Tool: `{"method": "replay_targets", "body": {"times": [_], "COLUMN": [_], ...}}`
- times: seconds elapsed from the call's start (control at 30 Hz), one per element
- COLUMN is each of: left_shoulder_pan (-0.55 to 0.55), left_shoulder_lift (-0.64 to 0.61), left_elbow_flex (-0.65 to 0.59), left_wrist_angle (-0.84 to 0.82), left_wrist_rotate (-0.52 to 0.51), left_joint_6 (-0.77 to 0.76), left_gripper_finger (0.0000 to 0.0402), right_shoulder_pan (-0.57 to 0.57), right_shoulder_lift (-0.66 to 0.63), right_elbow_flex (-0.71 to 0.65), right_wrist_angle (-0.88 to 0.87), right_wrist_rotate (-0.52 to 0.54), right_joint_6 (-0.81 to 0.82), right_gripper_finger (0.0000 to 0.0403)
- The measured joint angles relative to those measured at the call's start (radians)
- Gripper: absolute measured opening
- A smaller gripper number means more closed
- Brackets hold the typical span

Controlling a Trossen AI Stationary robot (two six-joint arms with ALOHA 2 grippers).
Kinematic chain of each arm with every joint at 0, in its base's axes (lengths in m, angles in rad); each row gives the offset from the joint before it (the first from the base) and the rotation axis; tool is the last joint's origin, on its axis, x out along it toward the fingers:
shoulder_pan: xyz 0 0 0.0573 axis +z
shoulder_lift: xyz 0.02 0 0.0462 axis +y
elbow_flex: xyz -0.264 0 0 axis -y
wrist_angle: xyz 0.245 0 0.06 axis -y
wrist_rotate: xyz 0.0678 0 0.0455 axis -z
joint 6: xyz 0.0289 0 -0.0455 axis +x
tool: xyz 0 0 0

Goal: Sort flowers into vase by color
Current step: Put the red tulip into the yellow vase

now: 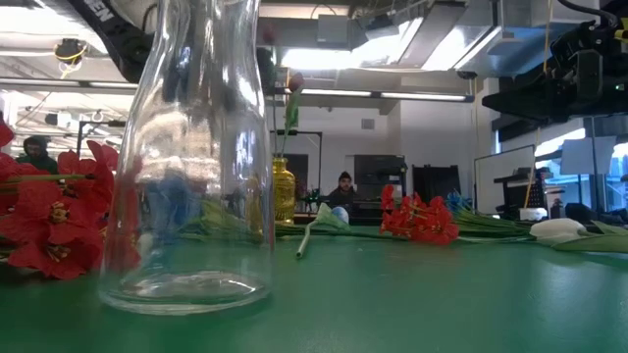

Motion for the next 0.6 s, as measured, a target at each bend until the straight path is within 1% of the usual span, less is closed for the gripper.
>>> {"method": "replay_targets", "body": {"times": [0.17, 0.27, 0.33, 0.4, 0.5, 0.6], "left_shoulder_pan": [-0.003, -0.003, -0.003, -0.005, -0.010, -0.024], "left_shoulder_lift": [0.057, 0.081, 0.083, 0.083, 0.083, 0.083], "left_elbow_flex": [0.000, 0.000, 0.000, 0.000, 0.000, -0.001], "left_wrist_angle": [0.001, -0.003, -0.013, -0.033, -0.064, -0.121], "left_wrist_rotate": [0.001, 0.001, 0.002, 0.027, 0.063, 0.067], "left_joint_6": [-0.010, -0.010, -0.007, -0.004, -0.005, -0.005], "left_gripper_finger": [0.0000, 0.0012, 0.0030, 0.0052, 0.0090, 0.0133], "right_shoulder_pan": [0.000, 0.000, 0.000, 0.000, 0.000, 0.000], "right_shoulder_lift": [0.000, 0.000, 0.000, 0.000, 0.000, 0.000], "right_elbow_flex": [0.000, 0.000, 0.000, 0.000, 0.000, 0.000], "right_wrist_angle": [0.000, 0.000, 0.000, 0.000, 0.000, 0.000], "right_wrist_rotate": [0.000, 0.000, 0.000, 0.000, 0.000, 0.000], "right_joint_6": [0.000, 0.000, 0.000, 0.000, 0.000, 0.000], "right_gripper_finger": [0.0019, 0.0019, 0.0019, 0.0019, 0.0019, 0.0019]}}
